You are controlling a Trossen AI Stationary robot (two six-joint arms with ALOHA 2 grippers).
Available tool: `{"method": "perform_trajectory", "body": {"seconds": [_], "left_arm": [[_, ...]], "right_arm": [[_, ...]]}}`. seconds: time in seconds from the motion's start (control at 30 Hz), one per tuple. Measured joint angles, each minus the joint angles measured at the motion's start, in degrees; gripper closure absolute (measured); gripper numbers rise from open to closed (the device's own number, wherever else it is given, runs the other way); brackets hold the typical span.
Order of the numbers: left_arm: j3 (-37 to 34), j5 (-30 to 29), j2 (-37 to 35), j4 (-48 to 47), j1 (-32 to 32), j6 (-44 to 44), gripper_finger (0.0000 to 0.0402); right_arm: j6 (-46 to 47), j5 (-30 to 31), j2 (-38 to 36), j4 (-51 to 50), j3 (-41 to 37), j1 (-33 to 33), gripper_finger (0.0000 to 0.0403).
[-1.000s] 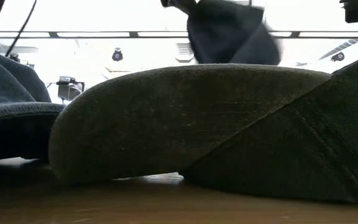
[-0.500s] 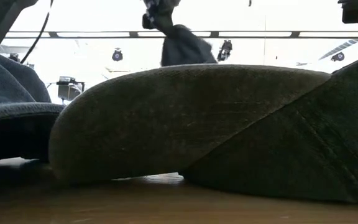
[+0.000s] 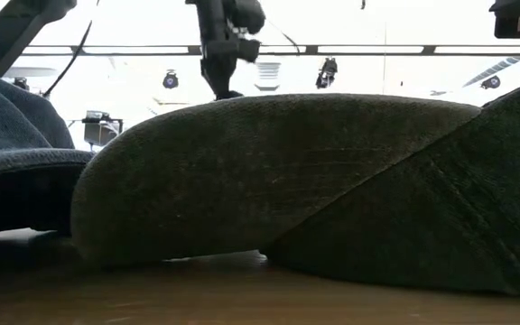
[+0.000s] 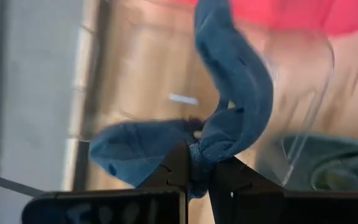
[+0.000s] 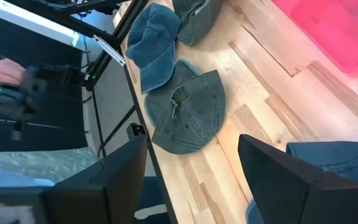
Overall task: Pick & Place hat
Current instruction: Put the middle blue cap into the transparent bin
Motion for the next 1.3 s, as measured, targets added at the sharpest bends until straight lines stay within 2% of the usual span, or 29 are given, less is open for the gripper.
{"method": "perform_trajectory", "body": {"seconds": [0.1,0.23,0.4,0.63,0.77,0.93,1.13,1.3], "left_arm": [[-3.9,4.0,1.0,1.1,-0.1,-0.2,0.0375],[-7.9,4.4,1.4,8.0,0.1,-0.2,0.0375],[-10.0,3.6,1.4,15.1,1.3,-0.2,0.0355],[-10.2,-1.8,1.4,12.9,6.3,-9.2,0.0376],[-10.2,2.5,1.4,10.8,8.9,-15.3,0.0374],[-10.2,10.0,1.4,13.5,9.3,-14.7,0.0331],[-10.3,10.7,1.5,19.5,9.1,-15.1,0.0313],[-10.0,14.4,1.1,22.6,8.2,-14.0,0.031]], "right_arm": [[0.0,0.0,0.0,0.1,-0.5,0.0,0.0156],[0.0,0.7,-0.1,0.1,-1.6,0.0,0.0156],[1.1,1.1,0.0,0.0,-2.7,0.0,0.0148],[1.8,1.2,-0.1,0.0,-2.9,0.0,0.0137],[2.5,2.3,0.0,0.0,-2.9,0.0,0.0138],[2.6,2.7,0.0,0.0,-2.9,0.0,0.0134],[1.9,4.5,0.0,0.0,-2.9,0.0,0.0128],[0.6,6.0,0.0,0.1,-3.0,0.0,0.0131]]}}
